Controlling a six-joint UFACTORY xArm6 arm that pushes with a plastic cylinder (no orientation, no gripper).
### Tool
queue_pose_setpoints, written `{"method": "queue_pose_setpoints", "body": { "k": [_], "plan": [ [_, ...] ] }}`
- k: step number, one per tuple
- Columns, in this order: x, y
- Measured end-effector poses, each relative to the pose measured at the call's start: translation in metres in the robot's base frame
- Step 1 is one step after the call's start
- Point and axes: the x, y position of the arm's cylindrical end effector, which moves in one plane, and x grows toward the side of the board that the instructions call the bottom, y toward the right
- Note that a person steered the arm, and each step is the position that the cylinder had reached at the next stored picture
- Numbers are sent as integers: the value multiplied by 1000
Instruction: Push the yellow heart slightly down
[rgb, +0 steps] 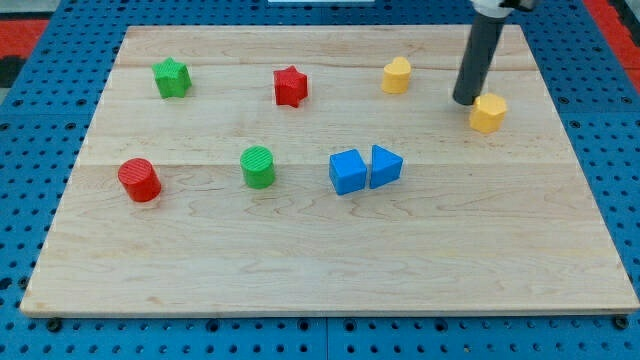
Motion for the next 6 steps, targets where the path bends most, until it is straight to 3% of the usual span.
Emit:
{"method": "queue_pose_setpoints", "body": {
  "k": [1,3,4,5,6],
  "plan": [
    [-7,-15],
    [-106,-48],
    [-53,-104],
    [1,-74],
    [-15,-87]
  ]
}}
